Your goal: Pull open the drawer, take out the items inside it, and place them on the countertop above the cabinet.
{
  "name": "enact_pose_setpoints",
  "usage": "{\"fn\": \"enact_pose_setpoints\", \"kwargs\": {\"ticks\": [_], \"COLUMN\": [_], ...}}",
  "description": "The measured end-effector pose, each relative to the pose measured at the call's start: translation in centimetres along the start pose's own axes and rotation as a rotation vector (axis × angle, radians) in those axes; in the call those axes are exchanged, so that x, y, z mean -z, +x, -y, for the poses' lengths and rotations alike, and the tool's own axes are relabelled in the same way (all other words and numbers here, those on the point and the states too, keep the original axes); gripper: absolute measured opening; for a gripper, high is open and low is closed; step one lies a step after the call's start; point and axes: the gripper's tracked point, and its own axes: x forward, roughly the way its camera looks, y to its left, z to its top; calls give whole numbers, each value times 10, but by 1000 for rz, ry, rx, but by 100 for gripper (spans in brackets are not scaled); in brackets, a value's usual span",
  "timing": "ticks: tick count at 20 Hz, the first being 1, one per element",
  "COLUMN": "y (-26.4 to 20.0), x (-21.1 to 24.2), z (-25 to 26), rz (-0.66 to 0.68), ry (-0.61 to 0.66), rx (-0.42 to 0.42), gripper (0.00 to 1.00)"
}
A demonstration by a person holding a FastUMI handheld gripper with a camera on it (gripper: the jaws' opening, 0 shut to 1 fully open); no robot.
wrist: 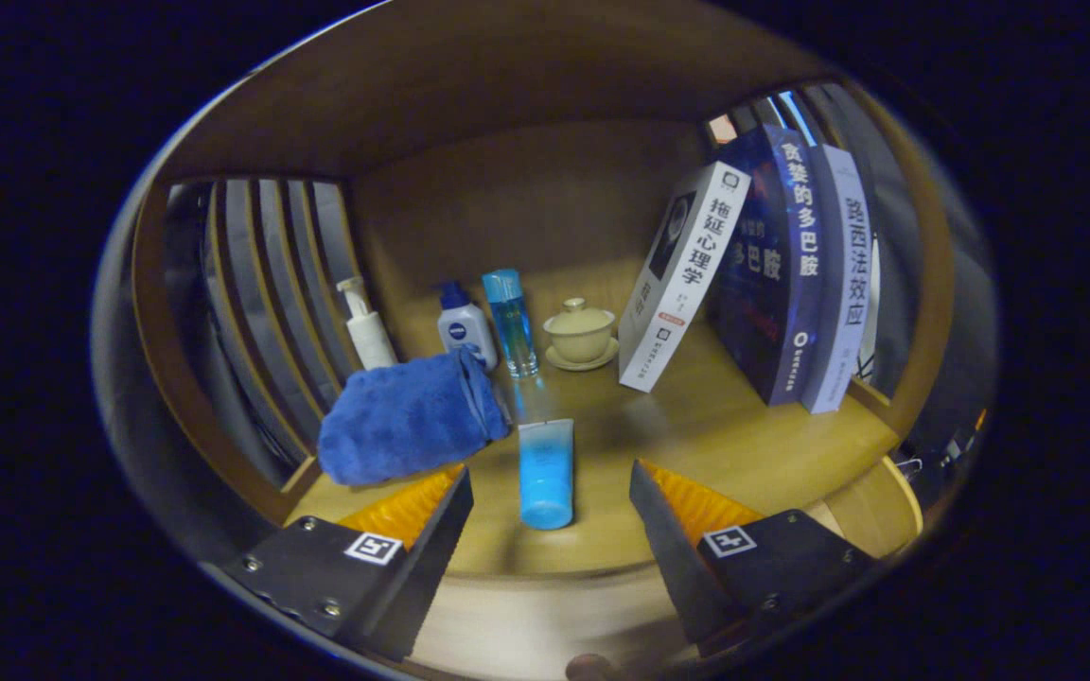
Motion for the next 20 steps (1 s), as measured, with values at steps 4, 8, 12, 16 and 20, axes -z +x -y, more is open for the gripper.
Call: {"fn": "enact_pose_setpoints", "kwargs": {"ticks": [4,8,12,16,20], "y": [-51,-105,-155,-186,-198], "x": [-13,-14,-1,28,59], "z": [8,21,38,35,38], "rz": [56,119,186,201,210], "ry": [22,-12,-60,-65,-55], "rx": [-25,-19,27,19,22], "gripper": [100,100,99,99,99]}}
